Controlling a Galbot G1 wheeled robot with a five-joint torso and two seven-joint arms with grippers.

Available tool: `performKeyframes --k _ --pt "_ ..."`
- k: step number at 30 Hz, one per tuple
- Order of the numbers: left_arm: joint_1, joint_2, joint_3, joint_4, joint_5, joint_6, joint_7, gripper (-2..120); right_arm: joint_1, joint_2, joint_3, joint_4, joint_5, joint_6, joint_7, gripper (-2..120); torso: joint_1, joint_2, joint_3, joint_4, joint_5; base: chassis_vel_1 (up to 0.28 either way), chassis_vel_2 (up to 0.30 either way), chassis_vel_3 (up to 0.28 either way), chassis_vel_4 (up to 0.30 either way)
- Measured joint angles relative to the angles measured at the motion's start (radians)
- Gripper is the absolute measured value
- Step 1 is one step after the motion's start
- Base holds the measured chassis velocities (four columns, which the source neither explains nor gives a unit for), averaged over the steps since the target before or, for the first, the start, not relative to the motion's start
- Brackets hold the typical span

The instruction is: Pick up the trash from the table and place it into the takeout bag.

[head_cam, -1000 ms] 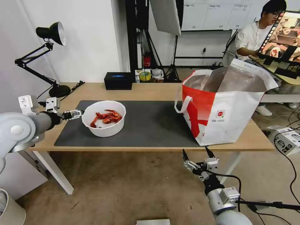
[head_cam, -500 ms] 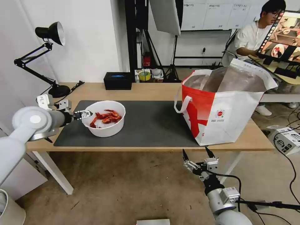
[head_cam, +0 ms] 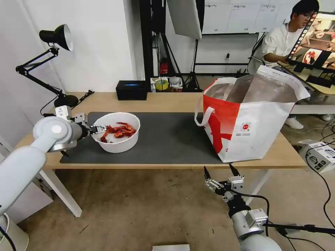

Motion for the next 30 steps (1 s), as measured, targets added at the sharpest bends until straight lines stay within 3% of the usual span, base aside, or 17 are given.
performKeyframes --k 6,9,19,21,23,26,30 --pt "-0.016 0.001 0.026 0.01 0.001 -0.001 0.0 99 0.0 0.0 0.0 0.0 0.0 0.0 0.0 100 0.0 0.0 0.0 0.0 0.0 0.0 0.0 0.0 0.0" --pt "-0.024 0.001 0.048 0.013 0.005 -0.001 0.0 83 0.0 0.0 0.0 0.0 0.0 0.0 0.0 100 0.0 0.0 0.0 0.0 0.0 0.0 0.0 0.0 0.0" --pt "-0.021 0.002 0.074 0.006 0.023 -0.003 -0.011 51 0.0 0.0 0.0 0.0 0.0 0.0 0.0 100 0.0 0.0 0.0 0.0001 0.0003 0.0 0.0 0.0 0.0" --pt "-0.025 0.003 0.08 0.004 0.024 -0.003 -0.011 39 0.0 0.0 0.0 0.0 0.0 0.0 0.0 100 0.0 0.0 0.0 0.0001 0.0001 0.0 0.0 0.0 0.0" --pt "-0.026 0.004 0.083 0.003 0.024 -0.003 -0.011 37 0.0 0.0 0.0 0.0 0.0 0.0 0.0 100 0.0 0.0 0.0 0.0 0.0002 0.0 0.0 0.0 0.0" --pt "-0.025 0.007 0.088 -0.001 0.024 -0.003 -0.01 21 0.0 0.0 0.0 0.0 0.0 0.0 0.0 100 0.0 0.0 0.0 0.0 0.0 0.0 0.0 0.0 0.0" --pt "-0.018 0.014 0.088 -0.007 0.022 -0.003 -0.008 8 0.0 0.0 0.0 0.0 0.0 0.0 0.0 100 0.0 0.0 0.0 0.0 -0.0002 0.0 0.0 0.0 0.0"
